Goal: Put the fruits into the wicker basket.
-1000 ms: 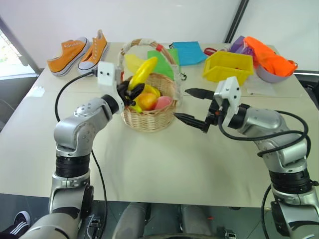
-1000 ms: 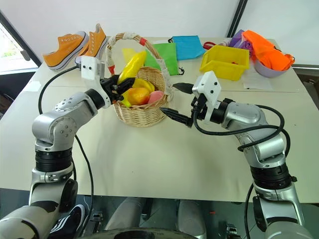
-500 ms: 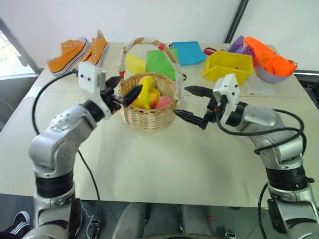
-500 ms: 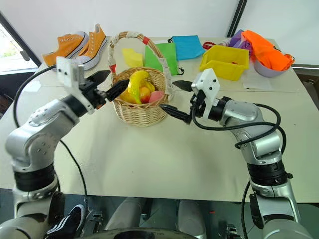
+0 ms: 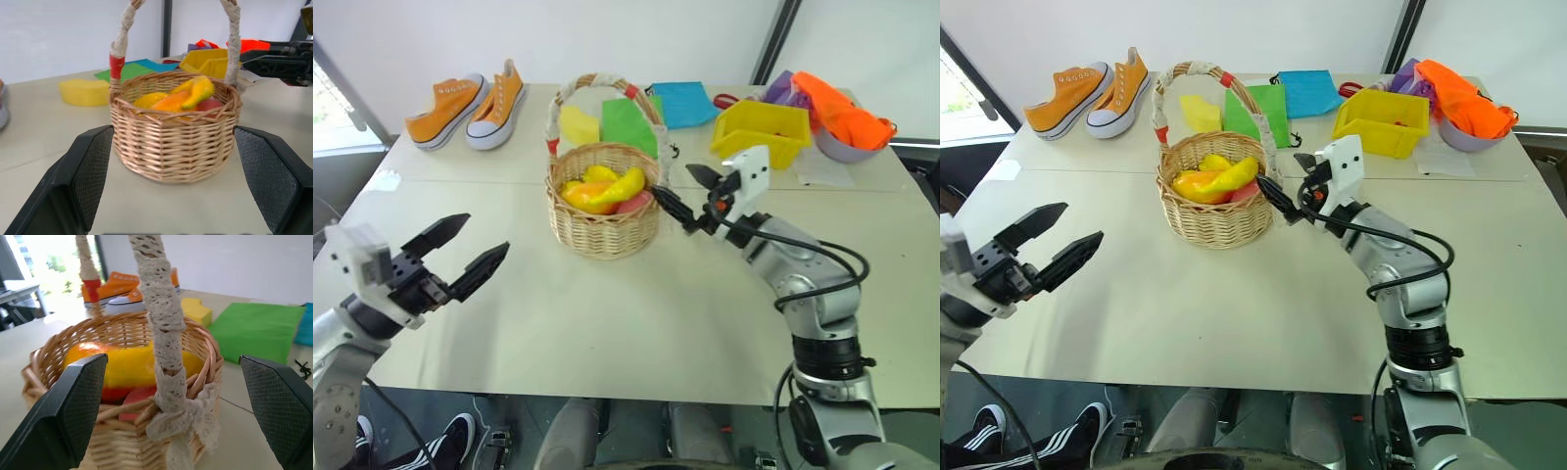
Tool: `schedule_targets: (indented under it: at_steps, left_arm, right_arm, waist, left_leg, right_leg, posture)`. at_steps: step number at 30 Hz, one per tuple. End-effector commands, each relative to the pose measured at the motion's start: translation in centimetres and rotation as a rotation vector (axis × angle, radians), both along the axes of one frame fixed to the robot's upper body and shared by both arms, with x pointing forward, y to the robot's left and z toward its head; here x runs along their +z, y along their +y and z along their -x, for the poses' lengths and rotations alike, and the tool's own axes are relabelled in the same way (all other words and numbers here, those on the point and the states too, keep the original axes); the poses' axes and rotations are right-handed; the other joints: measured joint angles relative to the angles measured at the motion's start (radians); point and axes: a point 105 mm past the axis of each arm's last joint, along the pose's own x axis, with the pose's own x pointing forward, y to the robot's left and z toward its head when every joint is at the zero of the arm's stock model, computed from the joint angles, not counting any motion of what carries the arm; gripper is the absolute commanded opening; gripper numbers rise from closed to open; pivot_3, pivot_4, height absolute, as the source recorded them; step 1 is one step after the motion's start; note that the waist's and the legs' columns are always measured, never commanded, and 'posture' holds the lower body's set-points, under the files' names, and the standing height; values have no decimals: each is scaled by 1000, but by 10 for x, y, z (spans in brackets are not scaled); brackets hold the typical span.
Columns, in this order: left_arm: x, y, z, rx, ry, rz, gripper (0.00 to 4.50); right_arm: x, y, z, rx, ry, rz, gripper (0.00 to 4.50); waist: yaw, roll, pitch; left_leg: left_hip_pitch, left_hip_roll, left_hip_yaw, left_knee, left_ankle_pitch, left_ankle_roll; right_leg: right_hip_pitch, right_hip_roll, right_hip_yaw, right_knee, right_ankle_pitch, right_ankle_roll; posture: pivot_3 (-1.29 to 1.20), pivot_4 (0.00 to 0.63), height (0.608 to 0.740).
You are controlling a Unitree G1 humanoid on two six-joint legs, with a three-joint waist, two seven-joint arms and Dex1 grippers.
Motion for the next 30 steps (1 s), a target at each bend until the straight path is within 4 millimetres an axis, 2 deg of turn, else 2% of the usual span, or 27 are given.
schedule_targets:
  at_steps: [1,3,6,13,17,20,25,30]
  left_arm:
    - [3,12,7,32,-50,-13,4158]
    - [1,16,9,50,-56,-9,4158]
    - [1,15,11,41,-56,3,4190]
    - [-1,12,9,29,-55,7,4190]
    - [-1,7,5,12,-54,16,4190]
    - [-1,0,3,-20,-52,34,4190]
    - [1,-13,-5,-71,-51,63,4190]
    - [-3,-44,-21,-204,-22,65,4190]
  right_arm:
    - [16,9,-6,-59,-71,-7,4500]
    - [19,19,-8,-58,-81,-28,4500]
    - [19,23,-12,-71,-102,-13,3602]
    - [23,23,-14,-78,-117,-41,14]
    - [25,13,-17,-108,-125,-45,14]
    - [30,-7,-19,-140,-140,-52,14]
    - [37,-47,-11,-146,-178,-32,14]
    - [46,-116,7,-254,-216,17,14]
  waist:
    - [-1,0,0]
    - [-6,0,0]
    - [-4,0,0]
    - [-5,0,0]
    - [-5,0,0]
    - [-4,0,0]
    - [2,1,0]
    - [3,1,1]
  left_leg:
    - [0,0,0,0,0,0]
    - [0,0,0,0,0,0]
    - [0,0,0,-1,0,0]
    - [1,0,0,-1,0,0]
    - [1,0,0,-1,0,0]
    - [1,0,0,-1,0,0]
    - [0,0,0,-1,0,0]
    - [0,0,0,-1,0,0]
  right_leg:
    - [0,0,0,0,0,0]
    - [0,0,0,0,0,0]
    - [0,1,0,0,0,0]
    - [0,1,0,0,0,0]
    - [0,1,0,1,0,0]
    - [0,1,0,1,0,0]
    - [0,1,0,0,0,0]
    - [0,0,0,0,0,0]
  posture:
    - [0,150,740]
    - [0,150,740]
    - [0,150,740]
    - [0,150,740]
    - [0,150,740]
    - [0,150,740]
    - [0,150,740]
    - [0,150,740]
